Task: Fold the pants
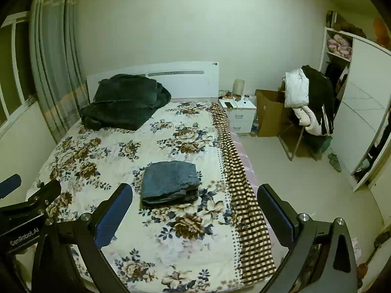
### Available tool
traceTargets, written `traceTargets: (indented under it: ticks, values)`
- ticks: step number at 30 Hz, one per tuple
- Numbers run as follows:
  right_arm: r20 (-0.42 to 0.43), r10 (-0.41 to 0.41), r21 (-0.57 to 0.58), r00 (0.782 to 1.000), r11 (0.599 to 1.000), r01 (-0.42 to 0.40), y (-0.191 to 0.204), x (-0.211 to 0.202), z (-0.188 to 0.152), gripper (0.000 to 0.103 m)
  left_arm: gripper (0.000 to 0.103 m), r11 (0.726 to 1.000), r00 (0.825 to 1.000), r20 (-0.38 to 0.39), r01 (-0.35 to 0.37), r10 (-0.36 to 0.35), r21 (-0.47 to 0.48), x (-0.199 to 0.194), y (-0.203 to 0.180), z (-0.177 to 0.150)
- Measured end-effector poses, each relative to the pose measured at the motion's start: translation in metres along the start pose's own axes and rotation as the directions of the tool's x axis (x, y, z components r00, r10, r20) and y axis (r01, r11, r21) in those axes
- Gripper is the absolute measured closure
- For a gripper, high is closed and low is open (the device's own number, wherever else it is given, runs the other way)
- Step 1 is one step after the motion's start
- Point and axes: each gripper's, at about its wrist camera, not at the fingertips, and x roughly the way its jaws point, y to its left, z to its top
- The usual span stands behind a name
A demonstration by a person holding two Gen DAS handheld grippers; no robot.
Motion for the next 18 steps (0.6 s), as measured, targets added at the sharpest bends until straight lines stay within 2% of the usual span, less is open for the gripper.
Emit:
traceTargets:
  ticks: [18]
  values:
    - [-0.037,0.001,-0.004,0.999,1.0,-0.001,0.007,0.014,-0.008,0.0,0.0,1.0,1.0,-0.021,0.011,-0.011,0.004,0.003,0.006,-0.008]
